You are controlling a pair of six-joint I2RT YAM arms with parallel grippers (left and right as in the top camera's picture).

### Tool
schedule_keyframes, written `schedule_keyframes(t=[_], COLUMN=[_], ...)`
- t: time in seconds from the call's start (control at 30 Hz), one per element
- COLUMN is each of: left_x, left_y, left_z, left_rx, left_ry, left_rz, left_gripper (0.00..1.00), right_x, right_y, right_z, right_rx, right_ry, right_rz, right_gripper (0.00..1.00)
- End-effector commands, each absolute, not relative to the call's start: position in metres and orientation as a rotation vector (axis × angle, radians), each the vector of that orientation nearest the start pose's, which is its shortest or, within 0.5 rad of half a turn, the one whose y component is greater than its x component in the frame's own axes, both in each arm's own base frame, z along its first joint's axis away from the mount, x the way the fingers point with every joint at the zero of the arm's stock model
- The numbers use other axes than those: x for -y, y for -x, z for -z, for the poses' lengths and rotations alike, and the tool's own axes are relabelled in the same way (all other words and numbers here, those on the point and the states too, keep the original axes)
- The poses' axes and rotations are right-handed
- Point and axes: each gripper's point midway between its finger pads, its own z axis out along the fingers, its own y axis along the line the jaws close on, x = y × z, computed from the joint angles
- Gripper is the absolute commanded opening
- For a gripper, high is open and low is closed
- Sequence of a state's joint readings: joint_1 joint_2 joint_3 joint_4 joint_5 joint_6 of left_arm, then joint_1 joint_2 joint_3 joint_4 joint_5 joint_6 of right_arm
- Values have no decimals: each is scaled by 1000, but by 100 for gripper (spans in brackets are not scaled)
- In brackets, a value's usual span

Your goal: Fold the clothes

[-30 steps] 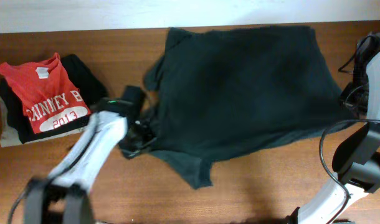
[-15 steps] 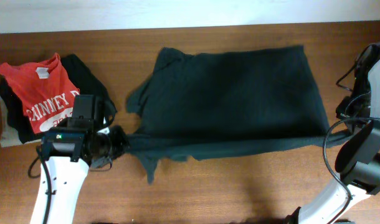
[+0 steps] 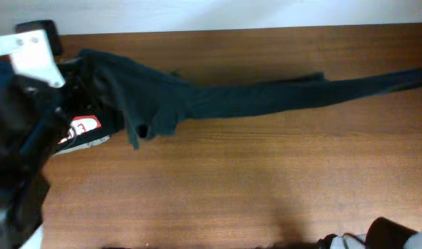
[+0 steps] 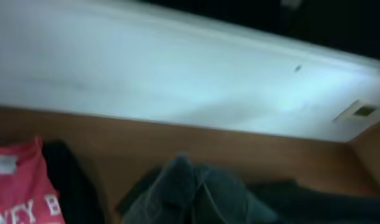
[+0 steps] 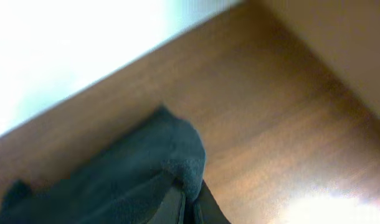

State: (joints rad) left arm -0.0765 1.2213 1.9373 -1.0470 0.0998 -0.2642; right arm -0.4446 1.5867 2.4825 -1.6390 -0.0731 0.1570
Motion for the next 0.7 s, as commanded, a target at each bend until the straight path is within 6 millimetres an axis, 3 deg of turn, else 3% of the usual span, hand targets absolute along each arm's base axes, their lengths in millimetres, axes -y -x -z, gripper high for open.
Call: schedule_keyframes(t=[0.0, 0.1, 0.2, 0.3, 0.33, 0.4, 0.43, 0.47, 0.5, 0.53, 0.57, 0.67], left_x=[13, 7, 10, 18, 23, 28, 30, 32, 36, 40, 38, 13], left_y=[-271, -267, -308, -375, -411, -458, -495, -514, -536, -549, -554, -530], left_z=[-530, -534, -507, -449, -416, -375, -350, -347, -356, -383, -420, -534], left_rx=[-1795, -1780, -1880, -2057, -2139, -2202, -2202, -2167, -2087, -1970, -1849, -1572], left_ry=[171, 180, 177, 171, 137, 134, 134, 131, 109, 77, 74, 105], left_rz=[178, 139, 121, 115, 105, 99, 99, 110, 166, 223, 254, 246], left_gripper=[0, 0, 0, 0, 0, 0, 0, 0, 0, 0, 0, 0], right_x=[112, 110, 121, 134, 137, 136, 134, 132, 131, 131, 132, 136], right_y=[-257, -253, -283, -337, -369, -413, -443, -463, -479, -489, -492, -473], right_z=[-494, -519, -496, -443, -409, -363, -336, -328, -334, -351, -384, -470], right_rx=[-2024, -1930, -2014, -2192, -2288, -2394, -2429, -2415, -2353, -2269, -2153, -1908], right_ry=[-586, -553, -560, -542, -536, -507, -481, -481, -493, -514, -524, -485], right_rz=[111, 127, 99, 26, -6, -43, -62, -75, -89, -101, -110, -54], right_gripper=[4, 4, 4, 4, 4, 4, 4, 4, 4, 4, 4, 4])
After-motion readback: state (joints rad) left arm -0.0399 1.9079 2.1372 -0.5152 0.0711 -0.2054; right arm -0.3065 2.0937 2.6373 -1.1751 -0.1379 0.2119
